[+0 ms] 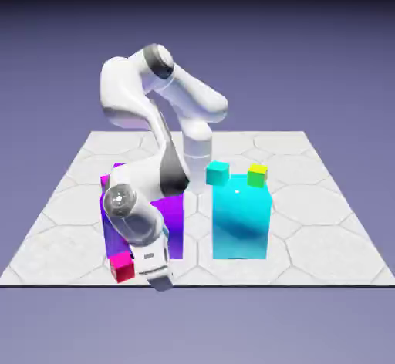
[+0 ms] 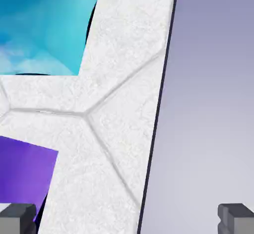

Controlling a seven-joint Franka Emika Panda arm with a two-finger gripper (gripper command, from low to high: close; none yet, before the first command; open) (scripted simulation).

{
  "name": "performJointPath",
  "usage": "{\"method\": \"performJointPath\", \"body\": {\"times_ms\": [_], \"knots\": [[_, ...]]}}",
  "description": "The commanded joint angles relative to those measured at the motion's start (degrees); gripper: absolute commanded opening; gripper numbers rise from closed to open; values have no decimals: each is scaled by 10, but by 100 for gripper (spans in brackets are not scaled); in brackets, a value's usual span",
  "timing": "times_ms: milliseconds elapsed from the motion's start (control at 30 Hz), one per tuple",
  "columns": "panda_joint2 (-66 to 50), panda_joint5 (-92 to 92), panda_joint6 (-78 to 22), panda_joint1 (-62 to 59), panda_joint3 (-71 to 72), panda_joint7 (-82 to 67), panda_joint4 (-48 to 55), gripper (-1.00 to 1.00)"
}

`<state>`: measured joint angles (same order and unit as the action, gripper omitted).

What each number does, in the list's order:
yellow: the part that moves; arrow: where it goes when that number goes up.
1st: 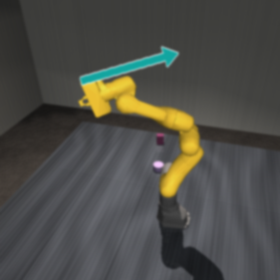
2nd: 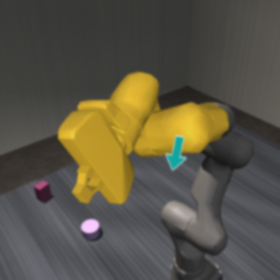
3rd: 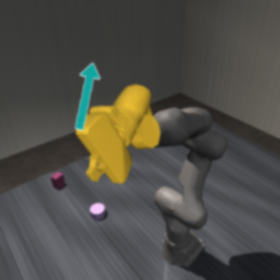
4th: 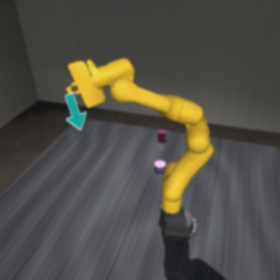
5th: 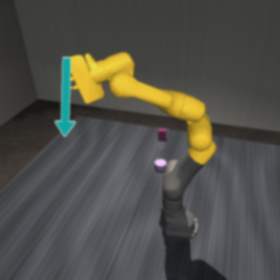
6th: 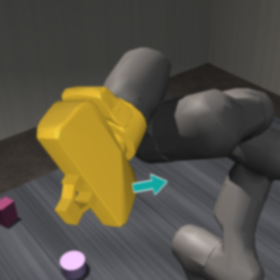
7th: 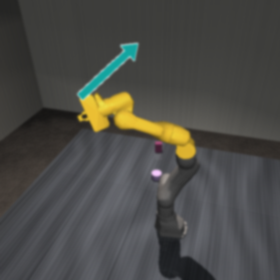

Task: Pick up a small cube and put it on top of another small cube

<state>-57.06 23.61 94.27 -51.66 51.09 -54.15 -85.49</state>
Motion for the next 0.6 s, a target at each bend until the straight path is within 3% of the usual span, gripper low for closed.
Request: {"method": "performJointPath", "body": {"times_ms": [0,400,567], "knots": [[-21,5,-18,-12,12,-22,17,0],[-270,71,-240,-157,154,-291,227,0],[-285,83,-203,-187,151,-288,171,0]]}}
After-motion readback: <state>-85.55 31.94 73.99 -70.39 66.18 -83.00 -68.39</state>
